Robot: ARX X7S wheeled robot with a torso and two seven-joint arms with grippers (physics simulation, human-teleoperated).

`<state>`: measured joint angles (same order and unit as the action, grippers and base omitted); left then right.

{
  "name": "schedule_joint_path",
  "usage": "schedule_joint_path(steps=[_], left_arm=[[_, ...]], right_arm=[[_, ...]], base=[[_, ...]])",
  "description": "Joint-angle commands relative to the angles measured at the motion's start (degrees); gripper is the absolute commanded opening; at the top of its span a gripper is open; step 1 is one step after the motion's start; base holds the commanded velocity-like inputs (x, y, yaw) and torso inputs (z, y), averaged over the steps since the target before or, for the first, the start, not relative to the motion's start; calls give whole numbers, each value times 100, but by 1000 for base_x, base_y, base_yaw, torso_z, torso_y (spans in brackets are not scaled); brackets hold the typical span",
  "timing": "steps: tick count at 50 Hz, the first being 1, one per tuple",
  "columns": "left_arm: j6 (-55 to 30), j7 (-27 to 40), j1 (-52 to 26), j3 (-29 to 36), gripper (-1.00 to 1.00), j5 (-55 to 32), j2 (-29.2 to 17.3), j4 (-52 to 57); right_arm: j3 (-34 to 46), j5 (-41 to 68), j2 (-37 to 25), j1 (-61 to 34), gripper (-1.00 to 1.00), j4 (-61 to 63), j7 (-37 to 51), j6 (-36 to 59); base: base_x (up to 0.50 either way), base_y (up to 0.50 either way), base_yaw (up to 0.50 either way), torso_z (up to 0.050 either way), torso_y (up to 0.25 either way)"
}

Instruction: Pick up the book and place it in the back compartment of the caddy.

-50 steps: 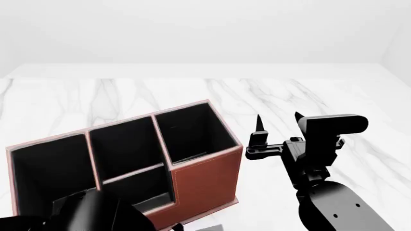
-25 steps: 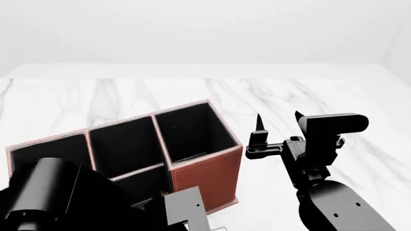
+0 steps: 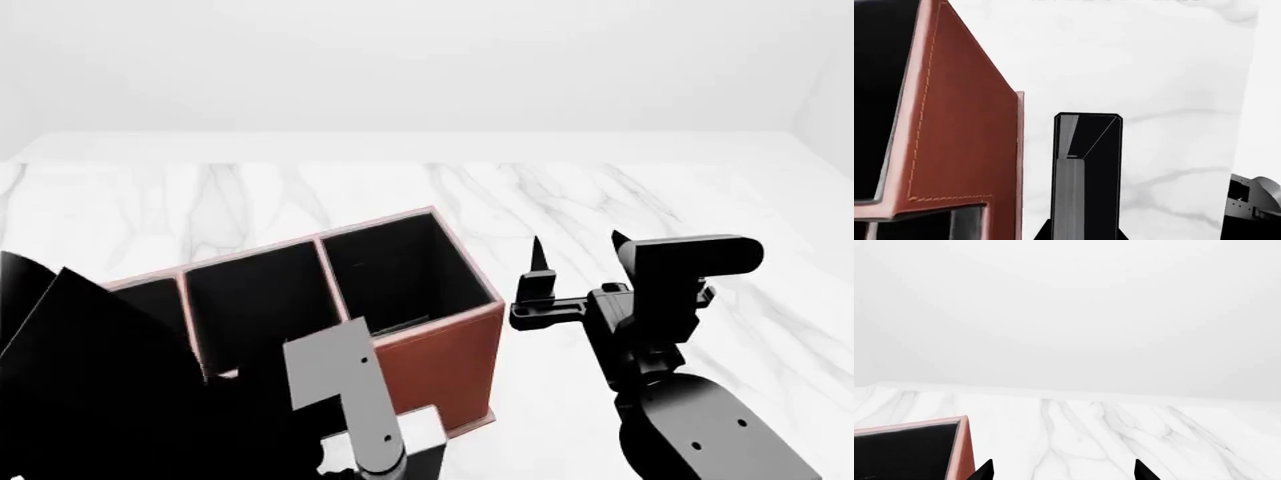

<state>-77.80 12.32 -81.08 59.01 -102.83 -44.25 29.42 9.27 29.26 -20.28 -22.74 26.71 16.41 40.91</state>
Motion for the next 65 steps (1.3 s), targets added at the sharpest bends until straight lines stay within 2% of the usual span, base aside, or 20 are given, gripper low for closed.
schedule_joint_path(steps=[1, 9, 17, 23, 36, 48, 65], left_arm=[[-99, 899, -910, 115, -100, -1242, -285, 4], [-65, 1160, -1141, 257, -100, -1558, -374, 3], [-147, 1691, -1747, 623, -100, -2246, -576, -38], [-143, 1734, -1797, 678, -100, -2285, -588, -35], [-616, 1883, -2522, 878, -100, -2392, -788, -496], [-1046, 1706, -3189, 887, -100, -2126, -739, -1041], [-1103, 544, -3885, 1135, -100, -922, -549, -1506]], right_arm=[[1, 37, -9, -18, 100, 21, 30, 19], [2, 58, -13, -37, 100, 30, 50, 24], [-6, 80, -4, -110, 100, -18, 72, 41], [-1, 95, -6, -119, 100, -18, 82, 42], [-9, 143, -30, -128, 100, 35, 110, 61], [13, 155, -31, -133, 100, 42, 140, 61], [45, 139, -26, -145, 100, 9, 211, 54]], base=[[0, 0, 0, 0, 0], [0, 0, 0, 0, 1], [0, 0, 0, 0, 0], [0, 0, 0, 0, 2], [0, 0, 0, 0, 1], [0, 0, 0, 0, 1], [0, 0, 0, 0, 1]])
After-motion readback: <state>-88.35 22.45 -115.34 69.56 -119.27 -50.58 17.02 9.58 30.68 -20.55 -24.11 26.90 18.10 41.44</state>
